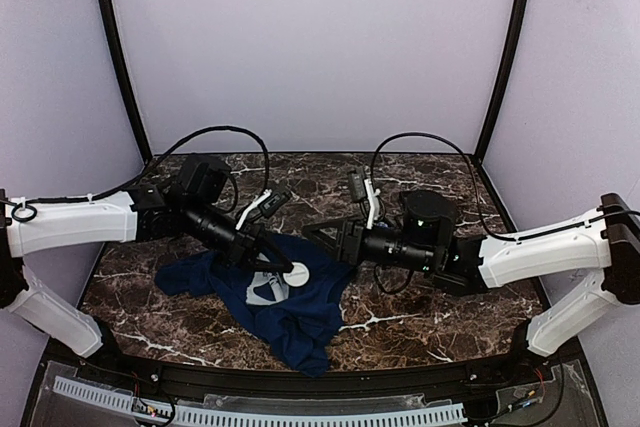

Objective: Remove the brooch from the garment

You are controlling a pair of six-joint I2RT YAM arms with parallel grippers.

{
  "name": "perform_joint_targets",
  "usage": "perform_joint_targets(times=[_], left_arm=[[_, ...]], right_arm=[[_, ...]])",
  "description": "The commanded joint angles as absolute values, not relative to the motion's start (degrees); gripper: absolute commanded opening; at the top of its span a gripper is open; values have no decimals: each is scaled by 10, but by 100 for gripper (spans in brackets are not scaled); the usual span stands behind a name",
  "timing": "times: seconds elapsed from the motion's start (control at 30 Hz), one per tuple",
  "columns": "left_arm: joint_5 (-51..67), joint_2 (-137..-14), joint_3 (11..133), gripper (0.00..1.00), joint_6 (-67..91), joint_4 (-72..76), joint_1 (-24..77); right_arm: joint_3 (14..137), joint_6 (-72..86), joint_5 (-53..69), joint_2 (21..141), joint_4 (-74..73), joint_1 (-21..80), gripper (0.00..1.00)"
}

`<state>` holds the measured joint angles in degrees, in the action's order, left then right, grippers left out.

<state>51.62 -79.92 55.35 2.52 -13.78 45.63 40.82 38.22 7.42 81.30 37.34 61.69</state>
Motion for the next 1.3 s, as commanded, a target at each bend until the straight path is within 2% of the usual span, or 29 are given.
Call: perform_joint_targets(times=[0.0, 0.1, 0.2, 0.4, 0.5, 0.93, 1.27], left_arm=[[525, -780, 558, 1, 18, -149, 457], [525, -776, 557, 1, 18, -147, 457], [522, -773, 557, 1, 19, -146, 457], [516, -770, 556, 1, 20, -143, 456], [517, -770, 556, 1, 22, -142, 456], [511, -766, 554, 1, 21, -144, 456], [513, -769, 554, 1, 21, -145, 456]], right_arm=[[407, 365, 72, 785, 346, 615, 39], [393, 355, 102, 773, 327, 616, 49], [383, 351, 147, 766, 308, 617, 54], [381, 350, 194, 771, 296, 628, 61], [383, 357, 213, 794, 312, 631, 61], [387, 367, 226, 820, 348, 638, 30], [387, 366, 218, 821, 355, 638, 10]])
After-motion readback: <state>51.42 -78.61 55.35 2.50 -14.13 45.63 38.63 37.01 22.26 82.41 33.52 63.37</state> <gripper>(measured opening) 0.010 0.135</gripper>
